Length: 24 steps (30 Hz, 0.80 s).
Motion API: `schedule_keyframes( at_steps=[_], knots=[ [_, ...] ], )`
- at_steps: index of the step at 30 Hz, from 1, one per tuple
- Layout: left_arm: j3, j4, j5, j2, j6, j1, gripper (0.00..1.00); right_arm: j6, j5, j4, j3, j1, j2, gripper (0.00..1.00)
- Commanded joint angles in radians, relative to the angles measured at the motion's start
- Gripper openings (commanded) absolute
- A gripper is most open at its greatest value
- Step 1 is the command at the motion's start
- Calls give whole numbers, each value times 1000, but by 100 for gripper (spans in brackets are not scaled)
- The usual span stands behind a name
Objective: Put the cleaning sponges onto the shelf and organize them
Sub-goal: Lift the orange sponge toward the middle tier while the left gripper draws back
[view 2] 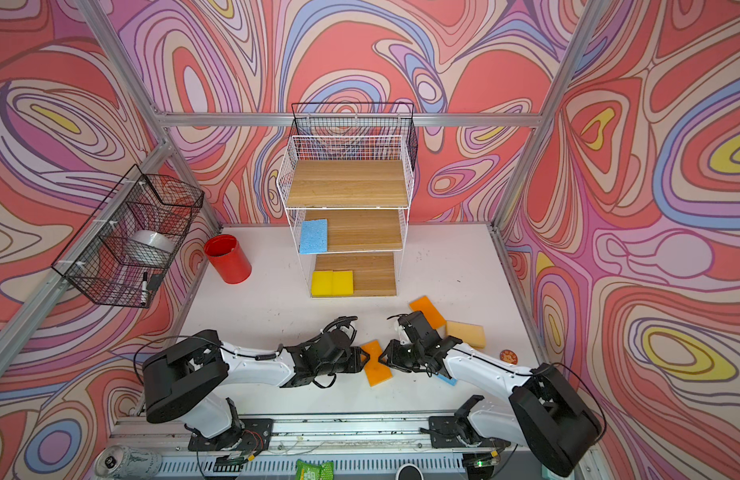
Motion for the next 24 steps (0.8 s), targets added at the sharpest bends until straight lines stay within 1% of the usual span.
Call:
schedule_keyframes(
  at_steps=[1,6,7,8,12,15,20,24],
  knots=[
    [11,33,18,13,-20,-4,39,4,-13,60,-12,-3,11,20],
    [19,8,4,-6,-10,-4,40,7,1,57,0,-3,-2,5],
    [22,-4,0,-14,-6,-4,43,6,4,53,3,-3,-4,1],
    [24,-16,-7,-22,-2,-4,46,7,7,52,6,-3,-6,0],
    [19,-56,-38,-62,10,-4,68,6,16,45,18,-3,-7,0],
    [18,-92,-58,-90,20,-4,78,5,16,41,26,-3,-9,0],
    [-2,-143,-90,-157,28,-1,83,-1,21,4,54,-3,-42,0],
    [-35,-222,-128,-266,41,9,84,-23,46,-95,122,-2,-109,0]
  ],
)
